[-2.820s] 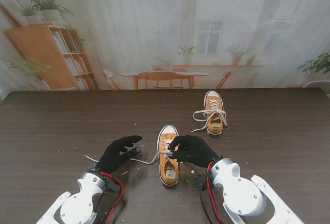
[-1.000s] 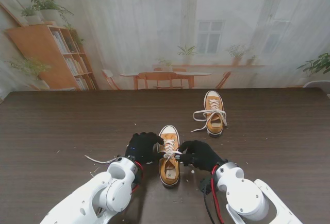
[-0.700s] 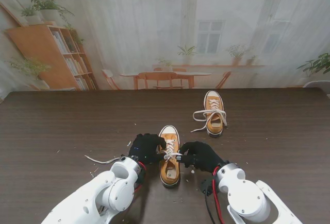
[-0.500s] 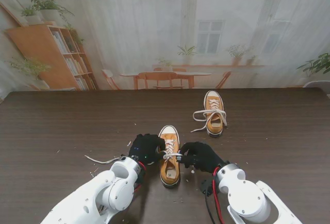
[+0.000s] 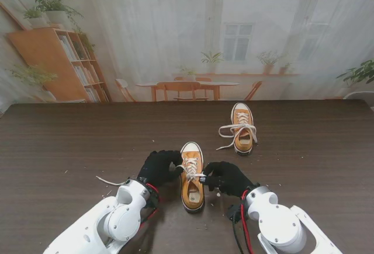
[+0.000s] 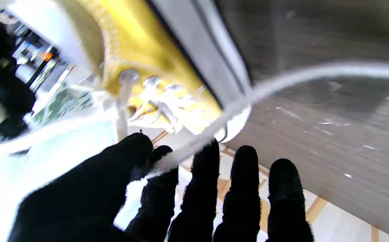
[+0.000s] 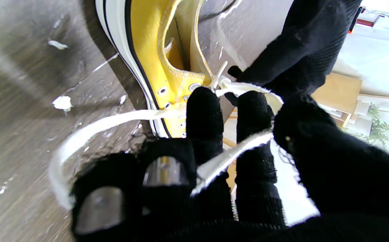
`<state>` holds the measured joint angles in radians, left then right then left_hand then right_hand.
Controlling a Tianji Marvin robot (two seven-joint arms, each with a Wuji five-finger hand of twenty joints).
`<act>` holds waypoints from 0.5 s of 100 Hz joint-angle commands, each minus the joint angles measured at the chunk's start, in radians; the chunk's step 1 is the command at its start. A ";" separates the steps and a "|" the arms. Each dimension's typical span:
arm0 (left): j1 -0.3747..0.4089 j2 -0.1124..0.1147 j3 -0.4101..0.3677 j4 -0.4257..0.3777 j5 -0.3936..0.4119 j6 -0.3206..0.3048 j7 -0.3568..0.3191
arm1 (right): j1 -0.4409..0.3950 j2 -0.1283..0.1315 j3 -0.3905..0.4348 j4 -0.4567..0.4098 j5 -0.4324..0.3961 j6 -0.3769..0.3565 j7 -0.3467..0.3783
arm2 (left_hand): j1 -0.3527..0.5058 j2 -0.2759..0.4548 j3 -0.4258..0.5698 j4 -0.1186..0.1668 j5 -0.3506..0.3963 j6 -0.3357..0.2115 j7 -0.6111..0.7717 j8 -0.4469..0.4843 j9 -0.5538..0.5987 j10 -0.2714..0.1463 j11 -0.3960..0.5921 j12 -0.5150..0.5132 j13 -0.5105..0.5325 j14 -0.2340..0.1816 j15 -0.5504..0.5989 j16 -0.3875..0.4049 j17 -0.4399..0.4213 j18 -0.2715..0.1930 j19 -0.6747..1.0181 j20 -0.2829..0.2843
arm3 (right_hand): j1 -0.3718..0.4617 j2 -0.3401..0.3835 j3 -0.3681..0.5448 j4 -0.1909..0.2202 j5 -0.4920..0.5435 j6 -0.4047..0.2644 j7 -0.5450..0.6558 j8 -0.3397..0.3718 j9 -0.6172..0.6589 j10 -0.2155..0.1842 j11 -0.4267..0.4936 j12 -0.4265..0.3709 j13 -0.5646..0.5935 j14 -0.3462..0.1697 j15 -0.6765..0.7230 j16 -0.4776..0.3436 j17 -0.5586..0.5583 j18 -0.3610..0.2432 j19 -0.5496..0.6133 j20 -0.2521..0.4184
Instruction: Tie the shoelaces into a bow on the shoes
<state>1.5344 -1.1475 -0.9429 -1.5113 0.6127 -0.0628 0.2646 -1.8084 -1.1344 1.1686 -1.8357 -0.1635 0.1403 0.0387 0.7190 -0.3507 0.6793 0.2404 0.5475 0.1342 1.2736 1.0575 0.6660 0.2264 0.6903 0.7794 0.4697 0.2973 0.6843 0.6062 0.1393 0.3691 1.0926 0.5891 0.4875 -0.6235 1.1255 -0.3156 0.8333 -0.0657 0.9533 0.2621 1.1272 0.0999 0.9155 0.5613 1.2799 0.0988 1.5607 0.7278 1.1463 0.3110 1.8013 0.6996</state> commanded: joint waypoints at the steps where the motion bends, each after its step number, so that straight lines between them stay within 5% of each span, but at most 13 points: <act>1: -0.006 -0.019 -0.003 0.031 -0.049 -0.025 -0.004 | -0.009 0.002 0.002 -0.005 0.005 0.000 0.014 | -0.046 0.035 0.014 0.046 0.038 0.010 0.058 0.041 0.042 -0.002 0.032 0.031 0.042 -0.010 0.032 0.026 0.009 0.037 -0.020 -0.020 | 0.019 0.017 -0.049 0.019 0.012 -0.024 0.017 -0.024 0.029 0.002 0.011 0.011 0.029 0.002 0.032 0.002 0.039 -0.039 0.259 0.014; 25: -0.017 -0.073 0.005 0.133 -0.175 -0.147 0.127 | -0.023 0.004 0.010 -0.013 0.007 0.008 0.018 | -0.102 0.095 -0.058 0.172 0.216 -0.039 0.111 0.086 0.223 -0.046 0.080 0.036 0.227 -0.040 0.088 -0.003 0.140 0.063 -0.051 -0.047 | 0.022 0.027 -0.057 0.021 0.013 -0.016 0.016 -0.025 0.033 0.006 0.011 0.012 0.030 0.006 0.034 0.003 0.039 -0.034 0.258 0.016; 38: -0.022 -0.108 0.007 0.174 -0.306 -0.209 0.159 | -0.030 0.004 0.014 -0.018 0.009 0.011 0.020 | -0.105 0.085 -0.057 0.192 0.304 -0.021 0.127 0.098 0.319 -0.054 0.096 0.026 0.342 -0.037 0.098 -0.033 0.242 0.096 -0.098 -0.090 | 0.022 0.032 -0.059 0.022 0.013 -0.006 0.013 -0.026 0.036 0.008 0.012 0.012 0.030 0.007 0.040 0.005 0.038 -0.031 0.259 0.017; 50: -0.018 -0.132 0.005 0.186 -0.388 -0.223 0.183 | -0.035 0.005 0.017 -0.023 0.009 0.014 0.022 | -0.103 0.047 -0.018 0.185 0.383 0.015 0.121 0.106 0.412 -0.028 0.112 0.012 0.560 -0.007 0.065 -0.106 0.449 0.225 -0.141 -0.181 | 0.024 0.034 -0.061 0.023 0.014 -0.004 0.012 -0.025 0.038 0.009 0.012 0.013 0.029 0.007 0.043 0.007 0.038 -0.029 0.259 0.018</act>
<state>1.5122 -1.2633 -0.9378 -1.3189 0.1848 -0.2937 0.4437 -1.8356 -1.1342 1.1842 -1.8514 -0.1558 0.1490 0.0442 0.6563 -0.2994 0.6376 0.4152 0.8748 0.1404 1.3643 1.1400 1.0352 0.1978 0.7760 0.7926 0.9321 0.2877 0.7625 0.5485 0.5096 0.5149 0.9657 0.4561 0.4885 -0.6015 1.0950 -0.3153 0.8333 -0.0638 0.9533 0.2610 1.1373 0.1040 0.9155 0.5617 1.2799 0.0988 1.5628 0.7278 1.1463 0.3110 1.8019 0.7008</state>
